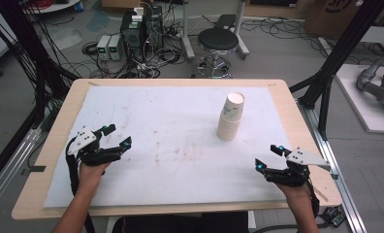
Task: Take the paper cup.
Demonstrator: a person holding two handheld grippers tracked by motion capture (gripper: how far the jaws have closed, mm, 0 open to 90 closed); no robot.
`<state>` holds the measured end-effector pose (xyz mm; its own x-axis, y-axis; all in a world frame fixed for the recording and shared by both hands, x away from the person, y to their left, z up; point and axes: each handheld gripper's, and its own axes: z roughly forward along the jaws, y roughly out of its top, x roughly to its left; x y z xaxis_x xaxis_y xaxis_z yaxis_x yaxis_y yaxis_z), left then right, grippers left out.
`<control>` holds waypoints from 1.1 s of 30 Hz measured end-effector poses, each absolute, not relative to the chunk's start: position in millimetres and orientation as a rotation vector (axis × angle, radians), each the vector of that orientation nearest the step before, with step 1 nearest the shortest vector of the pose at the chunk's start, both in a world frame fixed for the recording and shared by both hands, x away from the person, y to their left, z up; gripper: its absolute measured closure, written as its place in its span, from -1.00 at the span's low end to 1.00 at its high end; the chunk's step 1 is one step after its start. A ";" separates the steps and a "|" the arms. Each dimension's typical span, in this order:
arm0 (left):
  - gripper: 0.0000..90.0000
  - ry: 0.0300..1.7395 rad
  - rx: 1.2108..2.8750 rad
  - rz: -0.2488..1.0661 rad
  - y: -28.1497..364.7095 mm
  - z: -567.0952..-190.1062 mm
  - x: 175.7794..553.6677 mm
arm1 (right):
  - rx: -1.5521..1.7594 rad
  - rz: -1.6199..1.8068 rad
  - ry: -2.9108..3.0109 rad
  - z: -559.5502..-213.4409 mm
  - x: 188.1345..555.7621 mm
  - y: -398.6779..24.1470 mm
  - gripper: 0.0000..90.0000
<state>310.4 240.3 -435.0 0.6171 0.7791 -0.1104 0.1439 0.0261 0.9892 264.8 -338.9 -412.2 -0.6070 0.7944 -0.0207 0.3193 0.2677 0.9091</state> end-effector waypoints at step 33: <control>-0.64 0.655 1.558 0.410 182.5 -395.5 347.2 | 1.018 1.314 2.094 -412.4 266.0 -334.3 -0.56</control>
<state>347.2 182.5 -395.5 0.7694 0.6265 -0.1244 0.1613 -0.0022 0.9869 266.0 -334.3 -412.4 -0.6179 0.7862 0.0011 0.3428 0.2681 0.9004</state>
